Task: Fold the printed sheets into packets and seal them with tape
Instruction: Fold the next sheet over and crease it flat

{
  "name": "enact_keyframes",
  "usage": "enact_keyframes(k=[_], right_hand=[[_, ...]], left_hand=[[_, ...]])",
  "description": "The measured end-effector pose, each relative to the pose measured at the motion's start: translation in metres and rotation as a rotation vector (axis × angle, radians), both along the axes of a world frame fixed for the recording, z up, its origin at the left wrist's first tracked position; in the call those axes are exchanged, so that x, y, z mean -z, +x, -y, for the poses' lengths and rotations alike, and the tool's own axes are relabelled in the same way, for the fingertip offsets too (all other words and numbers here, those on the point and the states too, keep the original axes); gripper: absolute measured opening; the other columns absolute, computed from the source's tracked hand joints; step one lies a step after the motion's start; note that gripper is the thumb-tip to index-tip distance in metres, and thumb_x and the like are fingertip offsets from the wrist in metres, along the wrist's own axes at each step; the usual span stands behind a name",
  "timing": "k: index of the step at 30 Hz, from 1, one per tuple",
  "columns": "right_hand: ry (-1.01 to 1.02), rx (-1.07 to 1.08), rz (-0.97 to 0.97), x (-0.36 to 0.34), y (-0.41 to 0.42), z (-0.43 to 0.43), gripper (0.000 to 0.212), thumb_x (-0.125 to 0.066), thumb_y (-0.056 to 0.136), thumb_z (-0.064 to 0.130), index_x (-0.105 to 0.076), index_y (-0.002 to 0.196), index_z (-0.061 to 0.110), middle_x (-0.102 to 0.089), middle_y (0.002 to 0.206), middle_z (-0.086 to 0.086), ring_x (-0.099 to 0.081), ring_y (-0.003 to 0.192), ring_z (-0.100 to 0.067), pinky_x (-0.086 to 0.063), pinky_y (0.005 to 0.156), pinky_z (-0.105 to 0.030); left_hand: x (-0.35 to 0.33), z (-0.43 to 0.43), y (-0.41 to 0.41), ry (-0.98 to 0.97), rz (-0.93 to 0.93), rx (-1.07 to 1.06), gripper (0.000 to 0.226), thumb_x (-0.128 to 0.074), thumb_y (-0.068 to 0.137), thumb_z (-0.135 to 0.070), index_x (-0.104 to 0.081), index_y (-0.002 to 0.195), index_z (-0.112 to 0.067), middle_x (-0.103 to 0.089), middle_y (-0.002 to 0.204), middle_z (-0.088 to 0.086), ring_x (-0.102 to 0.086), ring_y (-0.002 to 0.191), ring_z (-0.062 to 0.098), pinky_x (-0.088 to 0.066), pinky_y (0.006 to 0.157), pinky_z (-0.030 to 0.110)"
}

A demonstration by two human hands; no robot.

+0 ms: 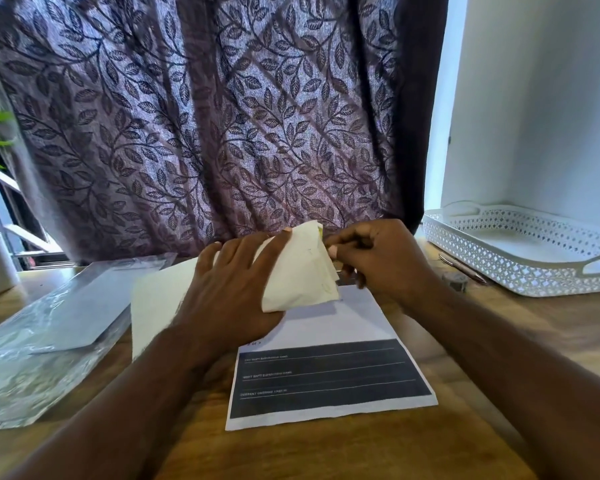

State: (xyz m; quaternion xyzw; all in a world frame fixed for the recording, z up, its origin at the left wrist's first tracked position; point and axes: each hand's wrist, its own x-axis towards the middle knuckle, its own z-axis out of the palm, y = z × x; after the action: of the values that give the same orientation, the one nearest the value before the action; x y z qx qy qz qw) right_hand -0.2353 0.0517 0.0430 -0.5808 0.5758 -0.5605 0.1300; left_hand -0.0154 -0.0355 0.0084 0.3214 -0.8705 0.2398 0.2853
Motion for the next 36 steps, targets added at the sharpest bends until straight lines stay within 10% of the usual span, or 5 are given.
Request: enact_keyframes(k=[11,27,36], right_hand=[[0.349,-0.462,0.643,0.0,0.023,-0.005,0.029,-0.047,0.105,0.021,-0.067,0.119,0.005,-0.074,0.106,-0.015,-0.07,0.092,-0.024,-0.06,0.086,-0.044],[0.103,-0.179,0.387,-0.006,-0.001,-0.005,0.026,-0.062,0.098,0.025,-0.071,0.106,0.001,-0.077,0.092,-0.012,-0.07,0.083,-0.027,-0.06,0.07,-0.032],[0.306,-0.289,0.378,0.007,0.011,0.0,0.022,-0.068,0.094,0.019,-0.069,0.115,0.013,-0.078,0.102,-0.002,-0.074,0.098,-0.022,-0.061,0.085,-0.043]], left_hand=[[0.003,-0.005,-0.008,-0.014,0.046,0.011,0.101,-0.065,0.066,-0.06,-0.03,0.154,-0.024,-0.047,0.142,0.003,-0.05,0.119,0.028,-0.039,0.1,0.051],[-0.003,-0.007,-0.007,0.075,0.07,-0.048,0.124,-0.05,0.057,-0.093,-0.01,0.158,-0.033,-0.031,0.155,0.0,-0.038,0.133,0.028,-0.032,0.107,0.056],[-0.005,-0.009,-0.007,0.083,0.077,-0.004,0.13,-0.041,0.055,-0.102,-0.004,0.158,-0.033,-0.021,0.161,0.001,-0.032,0.139,0.028,-0.027,0.112,0.059]])
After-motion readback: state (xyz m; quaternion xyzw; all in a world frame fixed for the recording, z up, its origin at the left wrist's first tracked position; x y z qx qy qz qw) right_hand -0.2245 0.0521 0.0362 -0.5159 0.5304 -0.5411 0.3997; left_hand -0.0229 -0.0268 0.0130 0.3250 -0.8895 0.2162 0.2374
